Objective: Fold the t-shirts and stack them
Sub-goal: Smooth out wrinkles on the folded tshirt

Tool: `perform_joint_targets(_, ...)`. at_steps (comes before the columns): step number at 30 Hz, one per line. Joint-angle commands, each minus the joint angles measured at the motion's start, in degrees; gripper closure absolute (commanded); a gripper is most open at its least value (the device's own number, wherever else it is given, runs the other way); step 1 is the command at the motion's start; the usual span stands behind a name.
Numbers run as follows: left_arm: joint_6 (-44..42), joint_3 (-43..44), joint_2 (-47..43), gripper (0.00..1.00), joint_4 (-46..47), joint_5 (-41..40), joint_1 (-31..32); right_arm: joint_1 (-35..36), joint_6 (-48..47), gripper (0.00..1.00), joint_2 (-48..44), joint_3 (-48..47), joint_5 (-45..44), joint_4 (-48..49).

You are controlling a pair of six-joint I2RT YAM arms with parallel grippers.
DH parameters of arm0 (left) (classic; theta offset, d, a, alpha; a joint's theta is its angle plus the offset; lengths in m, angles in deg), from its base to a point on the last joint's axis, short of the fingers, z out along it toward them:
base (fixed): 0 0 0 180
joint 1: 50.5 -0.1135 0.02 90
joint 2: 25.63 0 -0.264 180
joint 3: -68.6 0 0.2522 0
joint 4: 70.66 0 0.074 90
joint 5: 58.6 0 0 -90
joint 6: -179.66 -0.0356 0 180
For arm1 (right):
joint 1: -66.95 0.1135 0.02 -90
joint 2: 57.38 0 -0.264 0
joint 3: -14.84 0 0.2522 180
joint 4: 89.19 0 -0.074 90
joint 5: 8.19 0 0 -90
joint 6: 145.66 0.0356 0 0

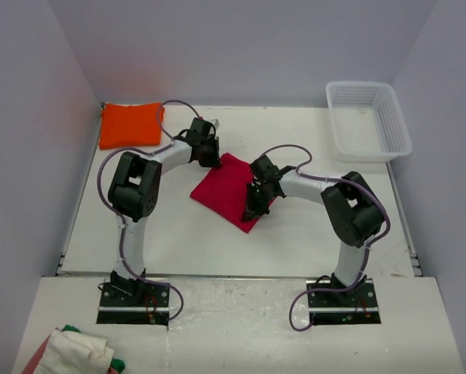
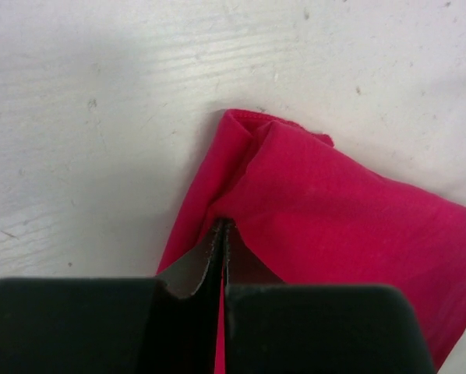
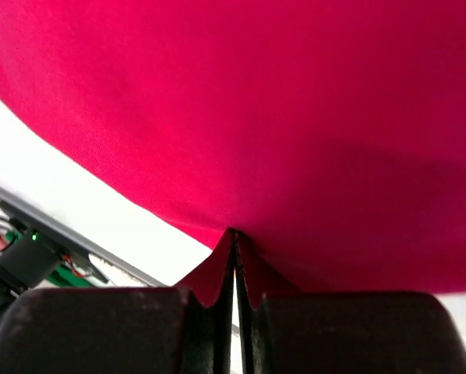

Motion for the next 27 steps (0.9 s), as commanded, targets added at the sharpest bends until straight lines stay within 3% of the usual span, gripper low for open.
perform_joint_targets(1,0.34,-4.89,-3.12,1.0,2.19,-2.17,-1.62,0.22,3.32,1.0,-1.17,2.44,-14.32,-5.24)
perform_joint_targets(8,4.74,-20.78,-11.39,1.0,3.43,-7.88,-2.6,0.04,4.39,1.0,-2.14,-1.07,-19.97,-11.3)
perform_joint_targets(15,6.24,-29.15,-18.42,1.0,5.19,-7.8,-1.72,-0.48,1.49,1.0,-2.14,-4.5,-24.09,-14.64)
perform_joint_targets(19,6.06,-30.21,-24.3,0.98,4.92,-8.77,0.3,-1.62,-0.45,1.0,-3.02,-6.52,-28.76,-16.14)
perform_joint_targets(27,4.83,-28.02,-31.43,0.83,2.12,-9.91,1.62,-1.98,-9.49,1.0,-7.31,-9.95,-26.14,-12.81)
